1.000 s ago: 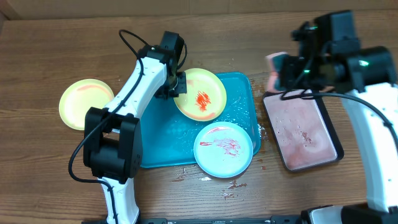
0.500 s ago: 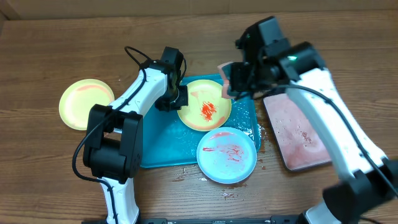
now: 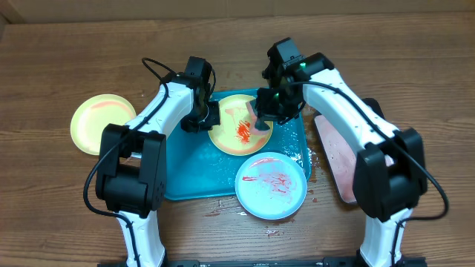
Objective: Clean dirty plates on tray and stack at the side
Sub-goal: 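Bring the sponge with the right gripper onto the green plate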
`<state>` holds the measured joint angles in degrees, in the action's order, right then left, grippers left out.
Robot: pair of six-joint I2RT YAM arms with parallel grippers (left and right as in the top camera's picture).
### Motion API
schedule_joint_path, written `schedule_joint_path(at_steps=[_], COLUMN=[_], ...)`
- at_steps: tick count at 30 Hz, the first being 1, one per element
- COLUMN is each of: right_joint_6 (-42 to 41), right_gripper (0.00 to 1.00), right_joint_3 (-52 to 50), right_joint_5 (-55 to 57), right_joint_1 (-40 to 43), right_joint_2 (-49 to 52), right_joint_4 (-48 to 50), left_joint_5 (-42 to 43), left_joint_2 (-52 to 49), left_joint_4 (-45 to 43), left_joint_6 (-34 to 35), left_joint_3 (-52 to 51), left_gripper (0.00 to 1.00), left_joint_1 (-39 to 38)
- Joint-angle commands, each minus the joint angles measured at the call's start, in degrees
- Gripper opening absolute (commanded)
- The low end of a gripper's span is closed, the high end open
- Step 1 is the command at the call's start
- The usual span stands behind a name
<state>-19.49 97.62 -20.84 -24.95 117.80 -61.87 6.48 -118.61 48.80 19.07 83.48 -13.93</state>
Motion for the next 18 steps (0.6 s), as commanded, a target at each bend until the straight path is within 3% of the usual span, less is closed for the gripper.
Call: schedule_joint_path(at_steps=[1, 5, 18], right_joint_6=[-0.1, -0.6, -13.5], right_gripper=[0.04, 0.04, 0.04], right_joint_3=[-0.1, -0.1, -0.1], right_joint_5=[-2.9, -4.9, -4.5], right_joint_1=[-1.4, -3.7, -10.7], right_joint_2=[4.9, 8.5, 14.6], right_joint_4=[1.3, 4.2, 15.3], left_joint_5=[-1.7, 0.3, 1.1], left_joint_2=[0.9, 0.9, 0.9], left_joint_4=[-0.8, -1.3, -1.5], left_joint_6=[-0.7, -0.9, -0.9], left_joint_3=[-1.3, -1.3, -1.3], left_gripper=[0.04, 0.04, 0.04], left_joint_1=[0.5, 0.5, 0.5])
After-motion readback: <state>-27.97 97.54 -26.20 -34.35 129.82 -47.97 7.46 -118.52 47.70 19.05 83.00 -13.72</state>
